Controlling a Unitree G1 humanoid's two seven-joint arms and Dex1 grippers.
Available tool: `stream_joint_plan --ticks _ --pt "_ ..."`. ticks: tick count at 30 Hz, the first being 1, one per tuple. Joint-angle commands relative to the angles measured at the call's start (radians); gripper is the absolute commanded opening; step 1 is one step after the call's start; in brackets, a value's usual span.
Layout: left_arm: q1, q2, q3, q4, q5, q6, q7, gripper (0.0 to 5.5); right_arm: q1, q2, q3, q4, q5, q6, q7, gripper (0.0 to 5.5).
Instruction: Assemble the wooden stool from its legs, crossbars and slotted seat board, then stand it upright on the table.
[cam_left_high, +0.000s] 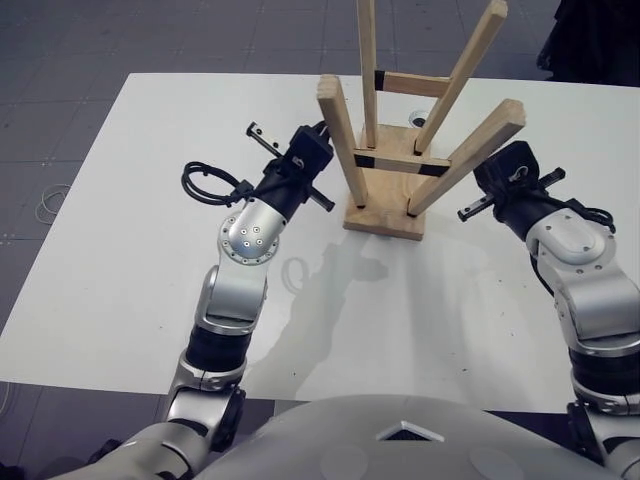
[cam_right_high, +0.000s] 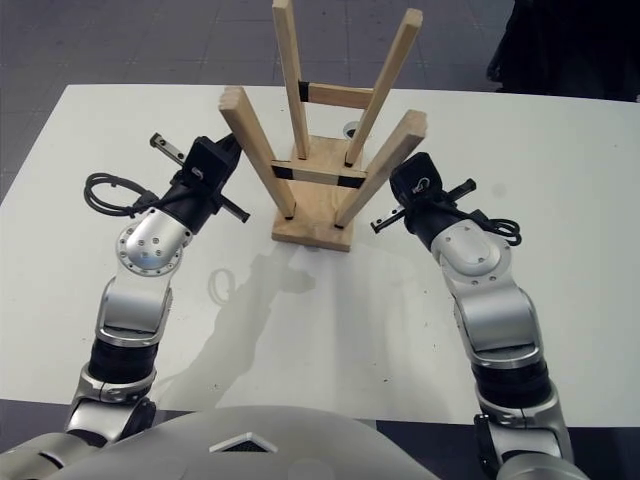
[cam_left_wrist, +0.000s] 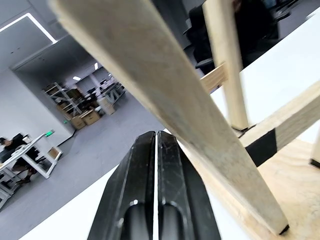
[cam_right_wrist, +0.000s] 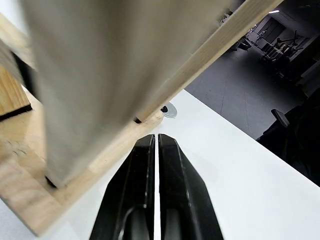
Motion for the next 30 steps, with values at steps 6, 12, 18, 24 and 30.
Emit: stream_joint_plan --ticks 6,12,18,24,30 --pt "0.026 -0.001 -0.032 -0.058 0.002 0.041 0.008 0.10 -0.035 0.046 0.020 0.003 -0.016 0.031 -0.005 0.13" --pt "0.096 0.081 0.048 -0.065 0.052 0.096 0.037 0.10 -0.040 0.005 -0.041 0.106 -0.055 -0.014 -0.009 0.13" --pt "0.132 0.132 0.138 -0.060 0.071 0.125 0.061 0.10 -0.037 -0.053 -0.096 0.206 -0.101 -0.115 0.003 0.13" --pt "0.044 0.132 0.095 -0.041 0.086 0.138 0.046 0.10 -0.047 -0.024 -0.083 0.139 -0.095 -0.078 0.014 0.13" --pt "-0.169 -0.069 -0.201 -0.041 0.091 0.235 -0.035 0.10 -0.216 0.162 0.119 0.023 -0.078 0.032 0.014 0.13"
